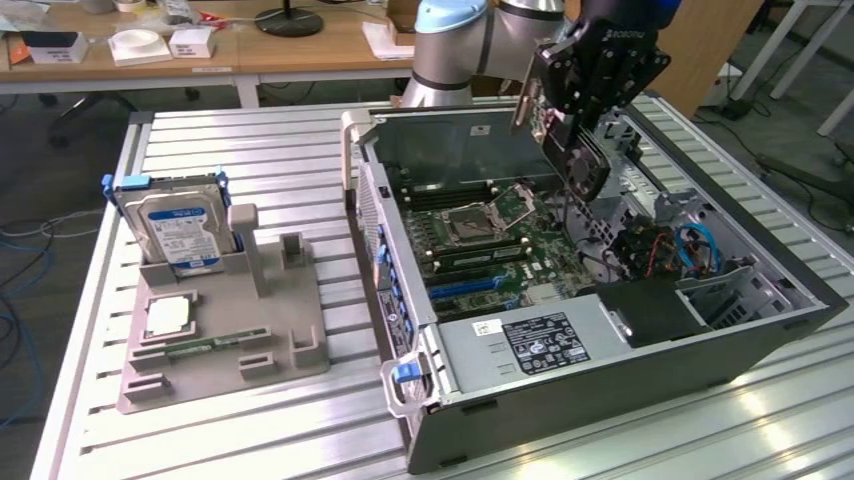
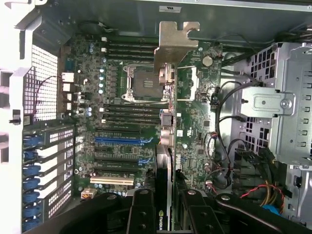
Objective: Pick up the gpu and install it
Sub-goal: 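Pick up the gpu and move the gpu toward the slot, then insert the gpu into the slot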
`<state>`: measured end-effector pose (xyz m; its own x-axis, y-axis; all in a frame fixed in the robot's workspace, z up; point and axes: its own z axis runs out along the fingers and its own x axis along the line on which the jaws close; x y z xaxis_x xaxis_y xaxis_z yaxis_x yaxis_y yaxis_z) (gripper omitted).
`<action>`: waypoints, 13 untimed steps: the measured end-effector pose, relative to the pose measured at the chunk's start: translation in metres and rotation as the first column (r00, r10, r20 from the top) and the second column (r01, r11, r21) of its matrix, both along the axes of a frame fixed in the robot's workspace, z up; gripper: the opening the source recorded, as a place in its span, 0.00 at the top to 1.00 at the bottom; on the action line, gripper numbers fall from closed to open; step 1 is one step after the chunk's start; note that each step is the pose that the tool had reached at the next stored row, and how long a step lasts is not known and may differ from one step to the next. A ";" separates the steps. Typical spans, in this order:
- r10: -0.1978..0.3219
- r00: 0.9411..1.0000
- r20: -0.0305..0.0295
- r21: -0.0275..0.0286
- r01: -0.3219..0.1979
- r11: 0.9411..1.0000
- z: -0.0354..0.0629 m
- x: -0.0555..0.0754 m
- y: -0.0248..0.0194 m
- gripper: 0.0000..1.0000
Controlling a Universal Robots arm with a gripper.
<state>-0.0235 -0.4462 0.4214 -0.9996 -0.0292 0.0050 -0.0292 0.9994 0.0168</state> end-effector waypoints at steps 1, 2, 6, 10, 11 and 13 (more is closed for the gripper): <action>0.000 1.000 0.000 0.000 0.000 1.000 0.0000 0.001 0.0000 0.74; 0.000 1.000 0.000 0.000 0.000 1.000 0.0000 0.002 0.0000 0.74; 0.000 1.000 0.000 0.000 0.000 1.000 0.0000 0.006 0.0000 0.74; 0.000 1.000 0.000 0.000 0.000 1.000 0.0000 0.010 0.0000 0.74; 0.000 1.000 0.000 0.000 0.000 1.000 0.0000 0.010 0.0000 0.74; 0.000 1.000 0.000 0.000 0.000 1.000 0.0000 0.010 0.0000 0.74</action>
